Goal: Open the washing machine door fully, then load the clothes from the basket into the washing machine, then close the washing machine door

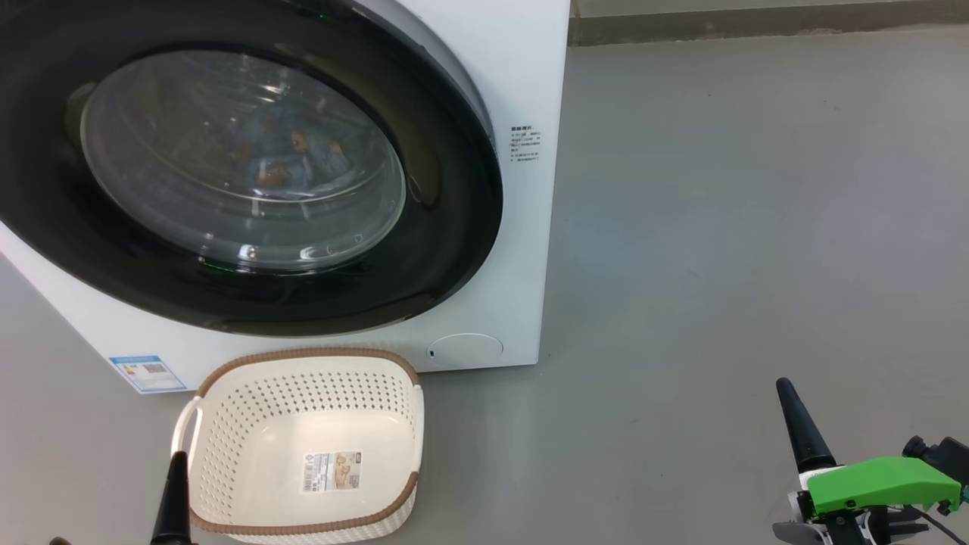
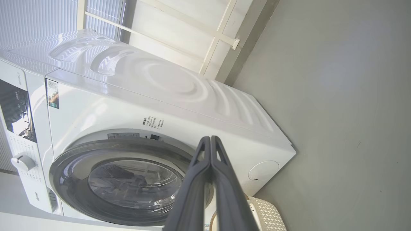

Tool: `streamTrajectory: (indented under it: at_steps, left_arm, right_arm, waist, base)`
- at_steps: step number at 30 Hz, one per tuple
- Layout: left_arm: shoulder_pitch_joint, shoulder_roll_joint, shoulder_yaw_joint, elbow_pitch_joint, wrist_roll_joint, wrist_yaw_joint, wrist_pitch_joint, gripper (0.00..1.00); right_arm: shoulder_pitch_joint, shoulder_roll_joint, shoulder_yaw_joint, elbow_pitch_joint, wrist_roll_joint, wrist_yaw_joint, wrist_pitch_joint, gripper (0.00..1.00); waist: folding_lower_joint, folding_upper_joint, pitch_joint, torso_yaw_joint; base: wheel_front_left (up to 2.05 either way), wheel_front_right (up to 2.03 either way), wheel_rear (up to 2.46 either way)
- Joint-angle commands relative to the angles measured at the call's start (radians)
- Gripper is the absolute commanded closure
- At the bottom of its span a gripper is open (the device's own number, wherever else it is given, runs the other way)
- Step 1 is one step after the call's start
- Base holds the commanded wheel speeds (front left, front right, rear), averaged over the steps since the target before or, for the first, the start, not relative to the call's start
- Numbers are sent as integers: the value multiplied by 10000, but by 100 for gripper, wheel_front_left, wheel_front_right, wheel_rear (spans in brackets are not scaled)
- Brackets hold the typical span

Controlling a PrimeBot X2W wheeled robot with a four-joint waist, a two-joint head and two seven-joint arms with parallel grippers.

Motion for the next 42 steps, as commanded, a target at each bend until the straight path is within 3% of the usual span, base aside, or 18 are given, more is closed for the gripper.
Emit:
streamTrajectory:
  at_steps: [1,36,42]
  left_arm:
    - [-407,81,292,-281,-304,-22,78,100]
    - [-758,-37,491,-429,-3764,-31,1052,100]
    - [-759,-37,491,-430,-3781,-31,1056,100]
  right_arm:
    - [25,-8,28,-349,302,-8,88,100]
    - [102,419,-544,-868,3534,-15,1101,100]
    - [102,424,-551,-871,3545,-15,1110,100]
  waist:
    - [-1,0,-12,12]
    - [-1,0,-219,225]
    - [-1,0,-220,226]
  base:
    - [0,0,0]
    - [0,0,0]
    - [0,0,0]
